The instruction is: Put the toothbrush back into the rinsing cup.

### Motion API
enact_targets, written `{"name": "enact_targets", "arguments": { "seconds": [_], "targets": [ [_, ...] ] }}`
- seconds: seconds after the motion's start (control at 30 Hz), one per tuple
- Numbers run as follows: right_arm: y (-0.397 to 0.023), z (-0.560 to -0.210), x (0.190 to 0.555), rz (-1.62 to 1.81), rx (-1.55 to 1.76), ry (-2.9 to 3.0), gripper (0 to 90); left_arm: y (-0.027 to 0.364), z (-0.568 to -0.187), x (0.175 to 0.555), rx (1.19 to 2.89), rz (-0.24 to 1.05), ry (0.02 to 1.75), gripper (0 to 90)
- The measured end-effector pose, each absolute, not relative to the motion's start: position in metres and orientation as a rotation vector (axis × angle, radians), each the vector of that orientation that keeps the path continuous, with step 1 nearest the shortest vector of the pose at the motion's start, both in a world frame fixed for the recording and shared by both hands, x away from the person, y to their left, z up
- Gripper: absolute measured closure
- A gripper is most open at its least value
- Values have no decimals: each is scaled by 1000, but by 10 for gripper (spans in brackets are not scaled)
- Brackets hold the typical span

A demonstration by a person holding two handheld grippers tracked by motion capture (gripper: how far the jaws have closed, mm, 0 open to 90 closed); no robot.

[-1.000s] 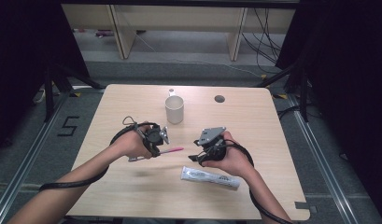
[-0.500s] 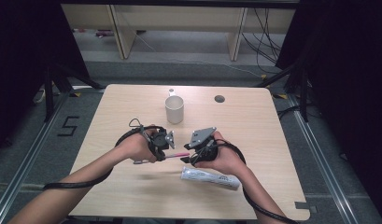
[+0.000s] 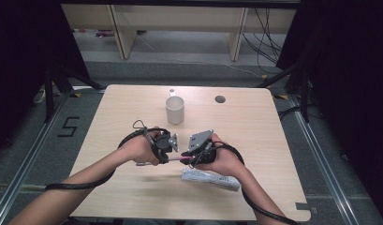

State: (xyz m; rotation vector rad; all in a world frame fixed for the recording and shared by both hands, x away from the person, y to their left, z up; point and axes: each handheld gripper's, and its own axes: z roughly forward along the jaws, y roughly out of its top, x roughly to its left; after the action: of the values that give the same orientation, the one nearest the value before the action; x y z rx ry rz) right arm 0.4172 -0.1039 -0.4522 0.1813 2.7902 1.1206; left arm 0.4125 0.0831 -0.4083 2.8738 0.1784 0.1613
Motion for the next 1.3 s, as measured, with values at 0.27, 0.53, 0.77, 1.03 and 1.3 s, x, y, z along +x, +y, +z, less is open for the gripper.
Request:
{"name": "enact_targets", "arguments": {
  "seconds": [0.27, 0.53, 0.77, 1.03, 1.3],
  "targets": [
    [-103, -453, 412, 1102, 187, 2827, 780, 83, -409, 411, 2891, 151, 144, 824],
    [-102, -454, 410, 1089, 85, 2853, 816, 82, -411, 411, 2898, 112, 111, 810],
    [-111, -454, 404, 1076, 245, 2841, 816, 88, -402, 411, 2784, 224, 191, 650],
    [-134, -456, 412, 1131, 350, 2688, 816, 119, -385, 405, 2377, 382, 447, 346],
    [-158, -452, 406, 1229, 511, 2484, 816, 161, -419, 398, 2005, 284, 766, 307]
  ]
}}
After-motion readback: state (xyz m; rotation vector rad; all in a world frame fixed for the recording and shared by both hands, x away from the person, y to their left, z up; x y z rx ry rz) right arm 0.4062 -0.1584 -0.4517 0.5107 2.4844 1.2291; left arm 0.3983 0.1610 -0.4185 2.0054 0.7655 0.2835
